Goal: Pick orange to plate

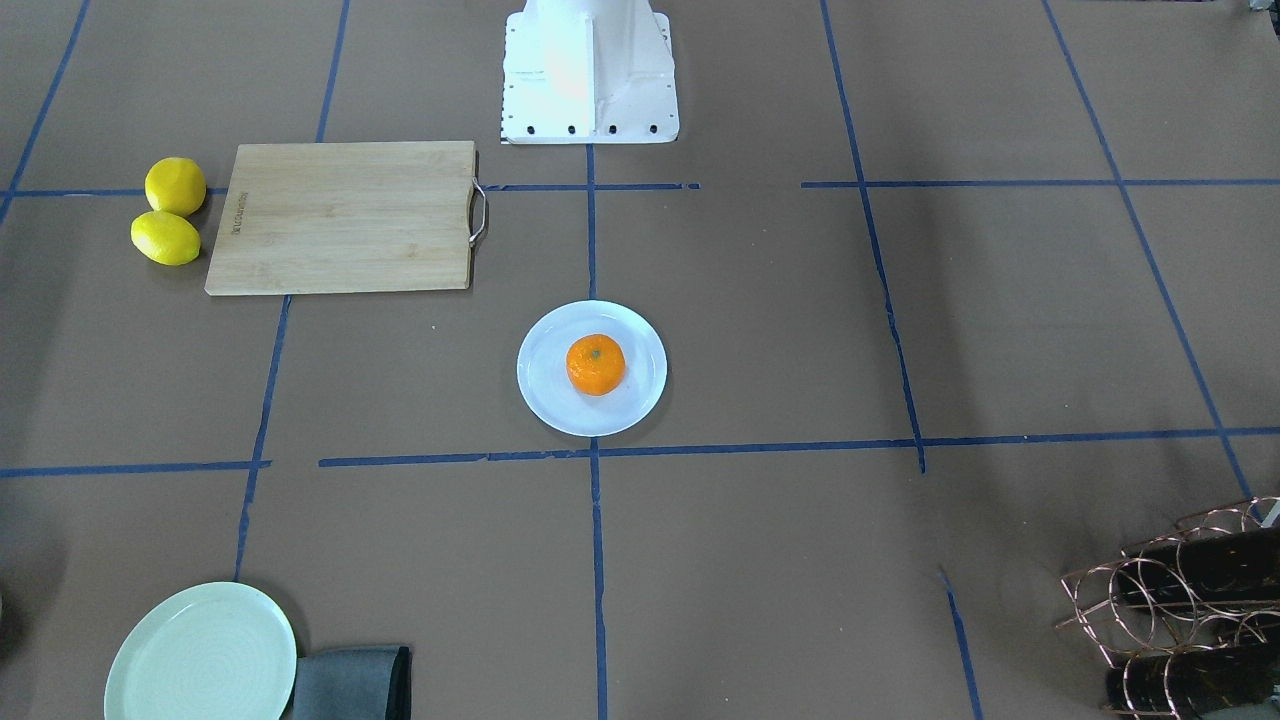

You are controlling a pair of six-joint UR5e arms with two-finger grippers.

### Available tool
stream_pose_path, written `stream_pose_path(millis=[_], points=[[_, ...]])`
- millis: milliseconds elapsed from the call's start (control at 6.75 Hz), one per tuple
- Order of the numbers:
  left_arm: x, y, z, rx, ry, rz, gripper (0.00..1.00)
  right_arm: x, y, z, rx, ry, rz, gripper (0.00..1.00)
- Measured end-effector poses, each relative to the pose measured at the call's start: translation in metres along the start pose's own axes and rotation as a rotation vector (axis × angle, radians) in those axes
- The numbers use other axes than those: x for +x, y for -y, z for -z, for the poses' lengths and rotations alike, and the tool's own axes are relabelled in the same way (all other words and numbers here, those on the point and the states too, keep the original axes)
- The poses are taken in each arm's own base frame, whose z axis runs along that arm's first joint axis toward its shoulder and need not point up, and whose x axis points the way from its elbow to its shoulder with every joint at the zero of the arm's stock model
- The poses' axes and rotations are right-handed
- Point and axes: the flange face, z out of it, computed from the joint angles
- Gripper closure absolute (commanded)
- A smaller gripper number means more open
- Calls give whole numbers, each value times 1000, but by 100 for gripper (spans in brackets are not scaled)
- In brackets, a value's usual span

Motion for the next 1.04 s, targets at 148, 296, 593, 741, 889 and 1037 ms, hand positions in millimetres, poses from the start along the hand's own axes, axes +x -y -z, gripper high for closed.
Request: stream_pose_path(millis=[148, 296, 593, 741, 889, 1037], points=[[-1, 0, 0, -1, 4, 1, 0, 10, -19, -7, 35, -13, -4, 0], [-1, 0, 0, -3, 10, 1, 0, 16, -33, -13, 70, -24, -41, 0], [-2, 0, 0, -4, 13, 2, 0, 16, -38, -14, 109, -24, -114, 0], [-2, 0, 0, -4, 14, 2, 0, 15, -38, -14, 113, -21, -123, 0], [-2, 0, -1, -5, 14, 3, 0, 15, -37, -14, 114, -20, -127, 0], [-3, 0, -1, -5, 14, 4, 0, 15, -37, -13, 114, -19, -128, 0]])
